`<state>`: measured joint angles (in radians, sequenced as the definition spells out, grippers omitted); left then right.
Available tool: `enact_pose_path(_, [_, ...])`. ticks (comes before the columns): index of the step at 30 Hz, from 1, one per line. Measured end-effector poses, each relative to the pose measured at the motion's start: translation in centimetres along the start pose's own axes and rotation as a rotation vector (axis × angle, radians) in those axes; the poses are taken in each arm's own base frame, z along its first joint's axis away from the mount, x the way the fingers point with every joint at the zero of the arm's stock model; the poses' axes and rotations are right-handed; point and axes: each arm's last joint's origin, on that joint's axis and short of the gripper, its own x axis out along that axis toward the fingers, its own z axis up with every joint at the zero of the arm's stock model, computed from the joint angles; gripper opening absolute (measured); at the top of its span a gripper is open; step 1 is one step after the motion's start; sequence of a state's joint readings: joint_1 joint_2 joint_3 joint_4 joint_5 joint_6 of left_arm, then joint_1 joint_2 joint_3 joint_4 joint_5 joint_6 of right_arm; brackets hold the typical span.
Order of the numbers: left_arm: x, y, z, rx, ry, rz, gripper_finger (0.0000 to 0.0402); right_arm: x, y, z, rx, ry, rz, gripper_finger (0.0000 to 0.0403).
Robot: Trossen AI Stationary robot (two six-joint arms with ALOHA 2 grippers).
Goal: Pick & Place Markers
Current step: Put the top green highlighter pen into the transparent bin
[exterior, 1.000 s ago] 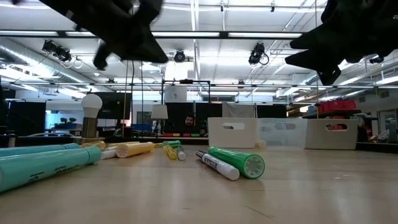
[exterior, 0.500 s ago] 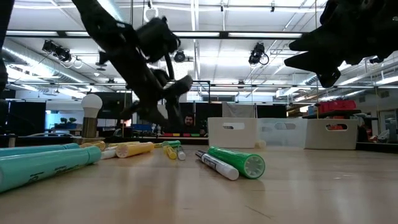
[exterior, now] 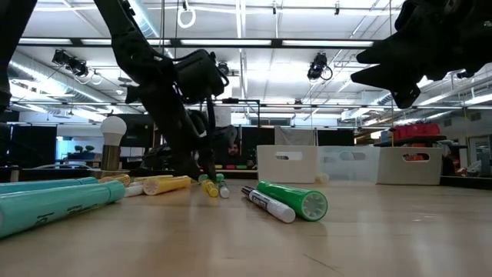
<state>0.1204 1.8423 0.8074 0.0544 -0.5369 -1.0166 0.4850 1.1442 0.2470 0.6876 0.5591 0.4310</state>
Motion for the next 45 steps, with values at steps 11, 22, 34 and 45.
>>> enact_pose_path(11, [-2.2, -1.3, -0.9, 0.042, -0.009, -0.063, 0.0072, -0.3, 0.4, 0.0, 0.007, 0.000, 0.029, 0.0168])
enact_pose_path(22, [-10.1, -7.4, 1.6, 0.279, -0.123, -0.547, 0.0072, 0.1, -0.2, -0.1, -0.024, 0.008, -0.013, 0.0168])
enact_pose_path(34, [-14.6, -11.1, -0.2, 0.468, -0.455, -0.943, 0.0073, 0.0, 0.1, 3.4, 0.024, -0.296, 0.057, 0.0227])
enact_pose_path(45, [-14.6, -11.1, 0.0, 0.472, -0.478, -0.945, 0.0076, 1.3, 0.6, 5.7, -0.073, -0.311, 0.061, 0.0242])
